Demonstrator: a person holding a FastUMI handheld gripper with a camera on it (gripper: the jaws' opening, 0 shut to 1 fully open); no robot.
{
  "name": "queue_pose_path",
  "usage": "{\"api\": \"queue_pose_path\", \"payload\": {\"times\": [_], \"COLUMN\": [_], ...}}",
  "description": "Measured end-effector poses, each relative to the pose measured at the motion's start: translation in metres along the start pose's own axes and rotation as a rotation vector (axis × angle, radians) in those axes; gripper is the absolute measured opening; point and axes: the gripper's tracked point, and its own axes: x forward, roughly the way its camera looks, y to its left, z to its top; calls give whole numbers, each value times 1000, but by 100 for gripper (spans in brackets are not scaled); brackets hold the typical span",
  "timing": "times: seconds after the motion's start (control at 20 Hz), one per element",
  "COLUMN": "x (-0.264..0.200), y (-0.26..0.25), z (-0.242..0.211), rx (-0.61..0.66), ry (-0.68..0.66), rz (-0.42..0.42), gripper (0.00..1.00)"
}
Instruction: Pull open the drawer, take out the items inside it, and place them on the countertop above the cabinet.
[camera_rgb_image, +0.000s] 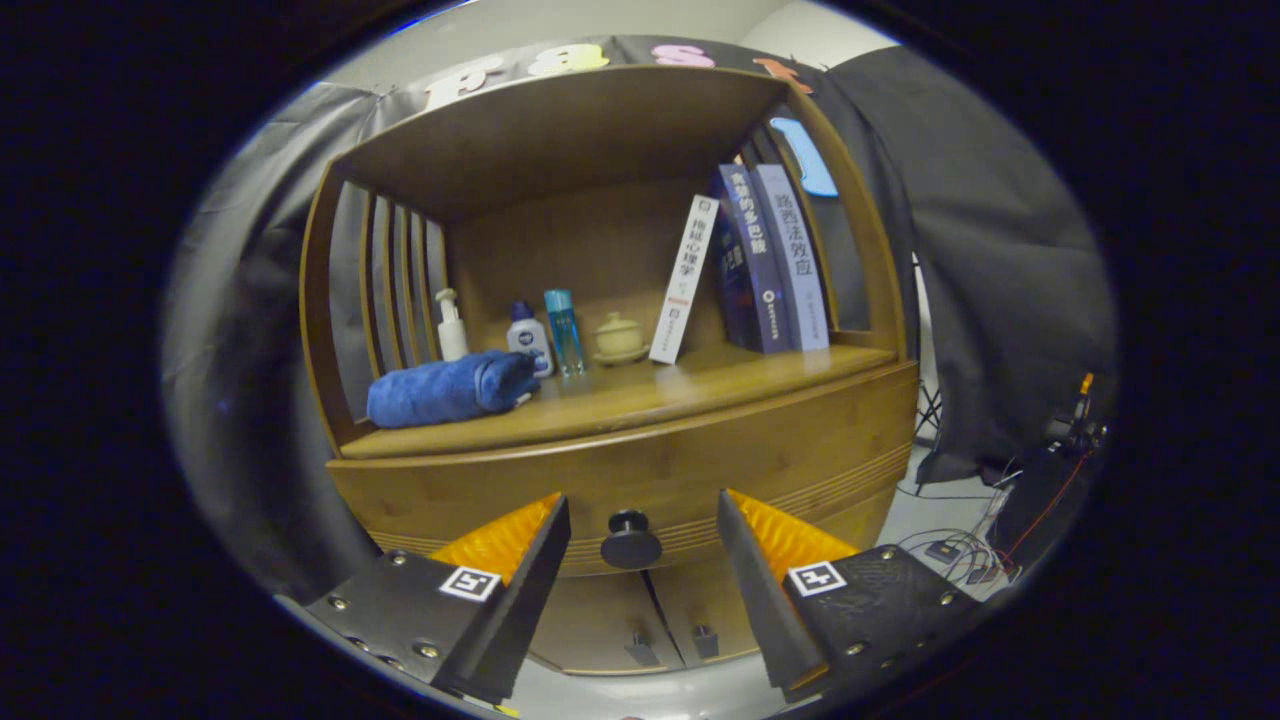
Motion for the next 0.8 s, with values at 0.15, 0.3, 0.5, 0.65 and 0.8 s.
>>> {"api": "queue_pose_path", "payload": {"times": [0.15, 0.3, 0.5, 0.65, 0.8], "x": [19, 32, 45, 42, 41], "y": [3, 7, 11, 11, 12], "z": [-22, -32, -41, -38, -39], "rx": [-33, -45, -57, -72, -46], "ry": [74, 95, 128, 113, 116], "rz": [3, 19, 25, 25, 33], "gripper": [73, 73, 50, 44, 39]}}
